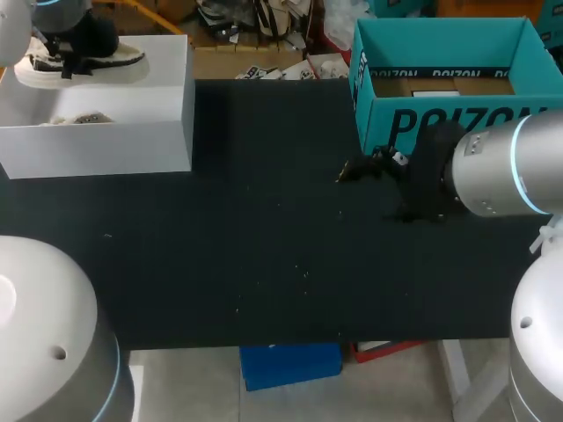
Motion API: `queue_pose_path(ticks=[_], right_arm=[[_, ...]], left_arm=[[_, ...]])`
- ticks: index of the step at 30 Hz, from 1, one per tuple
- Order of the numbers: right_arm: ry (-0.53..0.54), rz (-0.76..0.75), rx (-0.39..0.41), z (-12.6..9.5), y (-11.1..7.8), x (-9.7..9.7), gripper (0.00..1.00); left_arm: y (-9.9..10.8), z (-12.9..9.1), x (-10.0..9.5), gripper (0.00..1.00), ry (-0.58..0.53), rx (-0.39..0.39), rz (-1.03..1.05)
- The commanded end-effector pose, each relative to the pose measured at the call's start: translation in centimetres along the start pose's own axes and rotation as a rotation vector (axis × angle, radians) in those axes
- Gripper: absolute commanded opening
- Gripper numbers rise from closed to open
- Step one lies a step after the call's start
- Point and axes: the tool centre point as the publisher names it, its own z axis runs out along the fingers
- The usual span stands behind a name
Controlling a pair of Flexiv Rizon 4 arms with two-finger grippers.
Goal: Take the shoe out of the shoebox, open the shoe tongue, remove and reinsert the insole, then place the shoe into the shoebox
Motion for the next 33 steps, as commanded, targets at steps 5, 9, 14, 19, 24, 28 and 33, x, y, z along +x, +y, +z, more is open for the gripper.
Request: queue_pose_path(ticks=[5,9,14,19,24,28,33], right_arm=[[-0.003,0.001,-0.003,0.1,-0.1,0.1,1.00],[-0.003,0.001,-0.003,0.1,-0.1,0.1,1.00],[-0.003,0.001,-0.003,0.1,-0.1,0.1,1.00],[-0.003,0.001,-0.003,0.1,-0.1,0.1,1.00],[-0.003,0.001,-0.003,0.1,-0.1,0.1,1.00],[-0.003,0.001,-0.003,0.1,-0.1,0.1,1.00],[-0.003,0.001,-0.003,0.1,-0.1,0.1,1.00]], left_arm=[[-0.1,4.4,-0.9,0.00,0.023,-0.002,-0.004],[-0.4,6.1,-1.0,0.00,0.027,-0.011,0.010],[-0.4,6.5,-1.2,0.00,0.028,-0.012,0.004],[-0.4,6.5,-1.2,0.00,0.028,-0.012,0.004],[-1.8,11.0,-1.5,0.00,0.056,-0.025,-0.009],[-2.1,12.1,-1.0,0.00,0.070,-0.034,-0.005],[-2.2,12.9,-0.8,0.00,0.079,-0.041,-0.013]])
